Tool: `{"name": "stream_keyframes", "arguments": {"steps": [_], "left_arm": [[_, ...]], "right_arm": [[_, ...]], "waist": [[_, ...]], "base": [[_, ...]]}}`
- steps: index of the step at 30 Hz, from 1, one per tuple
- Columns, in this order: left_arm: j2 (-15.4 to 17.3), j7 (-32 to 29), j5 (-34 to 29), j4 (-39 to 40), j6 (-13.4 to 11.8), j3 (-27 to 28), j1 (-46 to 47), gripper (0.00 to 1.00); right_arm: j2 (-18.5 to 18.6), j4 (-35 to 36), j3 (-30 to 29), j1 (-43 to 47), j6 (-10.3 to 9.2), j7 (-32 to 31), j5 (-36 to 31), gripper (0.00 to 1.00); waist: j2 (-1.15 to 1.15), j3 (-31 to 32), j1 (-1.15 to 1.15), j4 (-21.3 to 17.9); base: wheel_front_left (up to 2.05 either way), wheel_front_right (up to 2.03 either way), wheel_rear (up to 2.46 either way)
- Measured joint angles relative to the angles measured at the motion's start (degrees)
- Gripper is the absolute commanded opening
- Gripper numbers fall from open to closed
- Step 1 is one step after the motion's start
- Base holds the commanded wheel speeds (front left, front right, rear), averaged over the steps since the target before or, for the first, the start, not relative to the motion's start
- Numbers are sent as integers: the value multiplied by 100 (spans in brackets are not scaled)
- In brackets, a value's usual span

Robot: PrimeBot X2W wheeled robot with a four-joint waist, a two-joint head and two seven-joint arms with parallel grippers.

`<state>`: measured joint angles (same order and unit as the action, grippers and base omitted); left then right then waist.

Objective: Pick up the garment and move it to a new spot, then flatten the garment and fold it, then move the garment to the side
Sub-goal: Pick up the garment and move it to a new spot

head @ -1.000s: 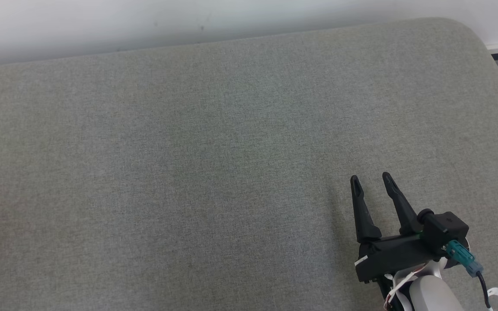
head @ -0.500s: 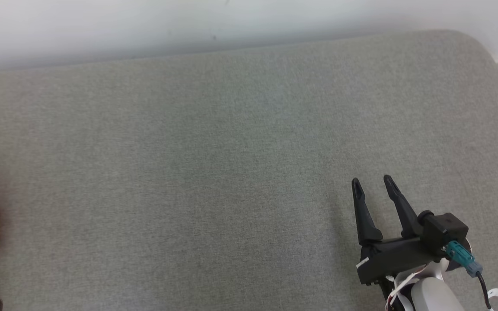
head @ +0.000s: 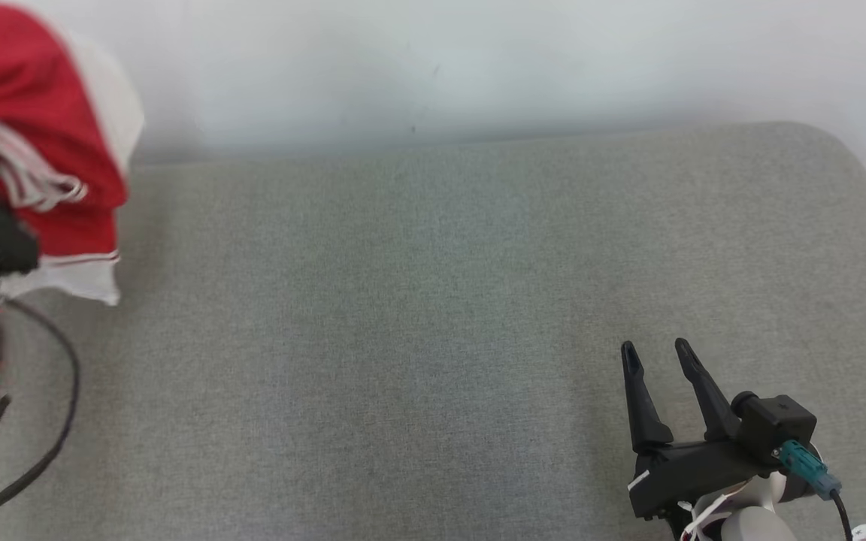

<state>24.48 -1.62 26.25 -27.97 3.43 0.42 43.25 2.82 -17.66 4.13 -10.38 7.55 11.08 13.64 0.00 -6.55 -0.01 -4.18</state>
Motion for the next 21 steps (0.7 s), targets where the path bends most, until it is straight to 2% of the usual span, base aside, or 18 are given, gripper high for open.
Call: {"name": "stream_keyframes", "arguments": {"steps": [5, 6, 10, 21], "left_arm": [[-323, -249, -3, 889, -91, -259, 147, 0], [-430, -376, -1, 1227, -94, -398, 153, 0], [-680, -588, 54, 1762, -111, -631, 158, 0], [-1203, -768, 67, 2051, -118, -1273, -206, 0]], "right_arm": [[2, -69, 31, -12, 0, 31, 78, 100], [2, -129, 42, -15, 0, 55, 99, 100], [3, -213, 77, -38, 0, 112, 170, 100], [4, -471, 44, -116, 0, 264, 252, 100]], "waist": [[0, 107, 0, -130], [0, 120, 0, -234], [0, 116, 0, -507], [0, 104, 0, -1363]], "base": [[0, 0, 0], [0, 0, 0], [0, 0, 0], [0, 0, 0]]}}
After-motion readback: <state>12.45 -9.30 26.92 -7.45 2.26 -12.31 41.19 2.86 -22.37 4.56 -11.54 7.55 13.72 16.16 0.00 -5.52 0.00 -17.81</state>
